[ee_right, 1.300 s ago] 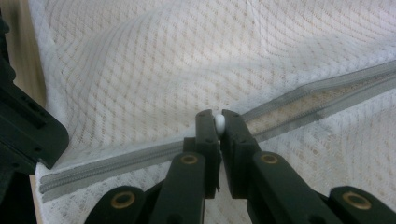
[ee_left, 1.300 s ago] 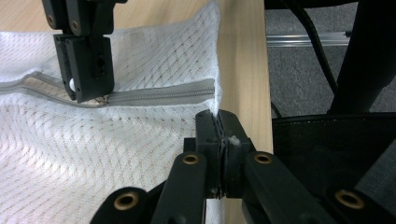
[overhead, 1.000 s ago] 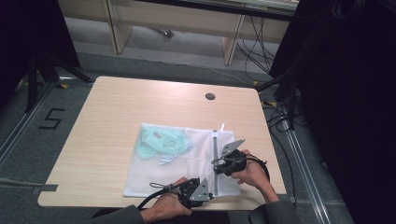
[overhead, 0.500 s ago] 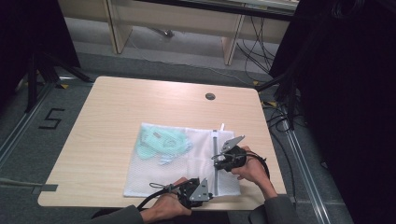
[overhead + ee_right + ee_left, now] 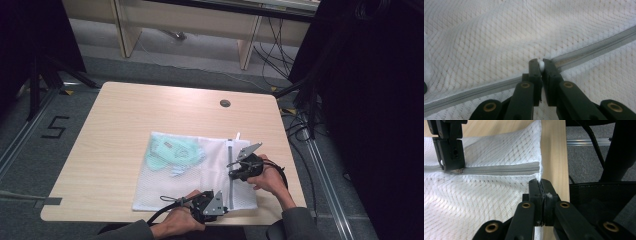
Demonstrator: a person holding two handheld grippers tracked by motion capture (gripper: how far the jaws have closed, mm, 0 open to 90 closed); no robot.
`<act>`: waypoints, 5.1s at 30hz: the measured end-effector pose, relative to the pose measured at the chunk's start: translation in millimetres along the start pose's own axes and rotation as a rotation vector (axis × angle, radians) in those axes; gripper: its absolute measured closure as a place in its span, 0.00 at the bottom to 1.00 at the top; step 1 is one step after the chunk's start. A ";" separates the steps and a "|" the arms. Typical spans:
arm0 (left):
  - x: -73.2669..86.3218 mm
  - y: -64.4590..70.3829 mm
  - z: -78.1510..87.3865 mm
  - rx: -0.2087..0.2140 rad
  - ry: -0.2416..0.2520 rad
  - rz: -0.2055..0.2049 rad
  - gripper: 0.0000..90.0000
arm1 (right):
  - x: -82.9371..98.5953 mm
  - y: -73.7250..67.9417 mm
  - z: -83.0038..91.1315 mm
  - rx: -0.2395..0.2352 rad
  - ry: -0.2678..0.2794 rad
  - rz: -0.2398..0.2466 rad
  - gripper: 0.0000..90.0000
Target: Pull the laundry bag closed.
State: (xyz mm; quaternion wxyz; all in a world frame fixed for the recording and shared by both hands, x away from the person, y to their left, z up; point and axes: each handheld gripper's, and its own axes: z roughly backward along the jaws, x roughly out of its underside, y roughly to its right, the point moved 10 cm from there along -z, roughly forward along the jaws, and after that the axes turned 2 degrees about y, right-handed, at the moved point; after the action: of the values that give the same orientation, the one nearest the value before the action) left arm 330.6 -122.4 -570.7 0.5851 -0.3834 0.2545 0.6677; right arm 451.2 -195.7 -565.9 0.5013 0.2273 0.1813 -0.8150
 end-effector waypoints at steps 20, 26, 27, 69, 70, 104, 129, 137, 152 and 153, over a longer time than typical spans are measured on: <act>1.2 -2.6 0.6 -0.004 -0.003 0.006 0.98 | -5.6 11.8 -3.5 0.013 0.002 -0.013 0.96; 1.3 -1.8 0.9 -0.003 -0.008 0.004 0.98 | -6.5 15.2 -4.0 0.010 0.000 -0.022 0.96; 1.2 -1.8 0.8 -0.002 -0.007 0.004 0.98 | -6.9 16.6 -4.0 0.014 0.002 -0.016 0.96; 1.0 -1.1 1.4 0.002 -0.001 0.016 0.98 | -19.2 43.1 -11.1 0.059 0.030 -0.026 0.96; 1.1 -0.8 1.6 0.005 -0.003 0.017 0.98 | -19.6 43.2 -11.1 0.054 0.030 -0.024 0.96; 0.5 0.3 2.0 0.010 0.001 0.027 0.98 | -28.5 66.2 -12.6 0.115 0.048 -0.068 0.96; -0.3 3.4 2.1 0.018 0.000 0.021 0.98 | -38.7 91.0 -17.8 0.154 0.062 -0.079 0.96; -0.6 3.0 2.6 0.015 0.005 0.028 0.98 | -38.4 95.3 -18.9 0.160 0.062 -0.085 0.96; 1.2 6.9 1.5 0.030 -0.005 0.024 0.98 | -41.3 104.6 -17.5 0.181 0.042 -0.093 0.96; 1.3 6.7 1.2 0.029 -0.003 0.027 0.98 | -43.3 105.3 -19.8 0.183 0.062 -0.086 0.96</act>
State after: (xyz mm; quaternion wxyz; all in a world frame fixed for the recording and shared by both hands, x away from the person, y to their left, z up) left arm 323.7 -121.9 -571.8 0.5819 -0.3703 0.2686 0.6724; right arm 566.8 -198.9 -565.5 0.4370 0.2891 0.1309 -0.8416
